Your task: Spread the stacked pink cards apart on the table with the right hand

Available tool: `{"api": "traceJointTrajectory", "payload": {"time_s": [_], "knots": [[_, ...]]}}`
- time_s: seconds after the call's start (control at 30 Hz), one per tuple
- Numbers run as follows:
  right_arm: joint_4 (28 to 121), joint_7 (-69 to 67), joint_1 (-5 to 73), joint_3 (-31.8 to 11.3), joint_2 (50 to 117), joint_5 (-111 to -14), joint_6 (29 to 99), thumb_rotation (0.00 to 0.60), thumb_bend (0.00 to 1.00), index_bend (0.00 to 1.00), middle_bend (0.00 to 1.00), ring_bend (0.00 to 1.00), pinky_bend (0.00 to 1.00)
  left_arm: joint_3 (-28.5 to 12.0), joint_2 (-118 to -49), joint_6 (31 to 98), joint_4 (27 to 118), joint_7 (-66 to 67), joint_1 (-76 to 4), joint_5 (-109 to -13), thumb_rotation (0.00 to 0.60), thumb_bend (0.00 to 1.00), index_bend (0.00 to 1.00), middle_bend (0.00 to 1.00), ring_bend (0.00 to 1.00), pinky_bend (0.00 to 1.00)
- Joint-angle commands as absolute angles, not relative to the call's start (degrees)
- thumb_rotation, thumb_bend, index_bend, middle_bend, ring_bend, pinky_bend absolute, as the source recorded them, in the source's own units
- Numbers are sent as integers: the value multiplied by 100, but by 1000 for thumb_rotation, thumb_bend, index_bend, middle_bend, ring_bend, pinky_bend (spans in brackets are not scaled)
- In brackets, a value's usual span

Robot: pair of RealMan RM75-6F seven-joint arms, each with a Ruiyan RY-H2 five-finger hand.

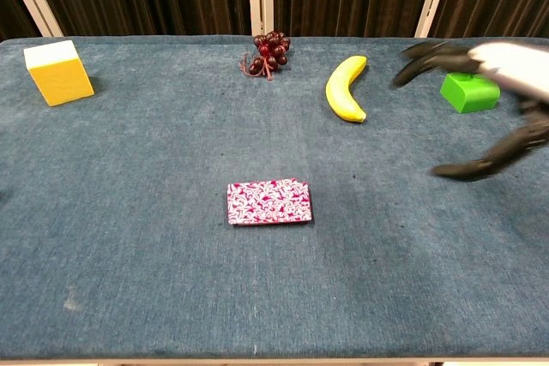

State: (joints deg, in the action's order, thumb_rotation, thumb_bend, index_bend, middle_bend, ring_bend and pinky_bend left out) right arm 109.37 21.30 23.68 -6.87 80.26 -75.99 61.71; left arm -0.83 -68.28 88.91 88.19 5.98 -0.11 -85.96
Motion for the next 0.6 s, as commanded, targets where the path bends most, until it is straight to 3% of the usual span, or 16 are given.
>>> {"api": "traceJointTrajectory", "payload": {"time_s": [0.03,0.27,0.6], "knots": [[10627,3469,3061,-985,9128,-6312,5818,600,345,298,60,0,71,-75,-6843,8863,8784,581,-18,-8598,600,50,88,64,0,13],[10130,4358,3701,-1068,9982,-5162,5770,600,344,310,62,0,71,-77,-6879,8814,8687,513,-34,-8587,600,49,88,64,0,13],[9738,4658,4154,-1054,10583,-4712,5968,600,344,316,62,0,66,-88,-6912,8759,8554,404,-42,-8543,600,50,88,64,0,13]]}}
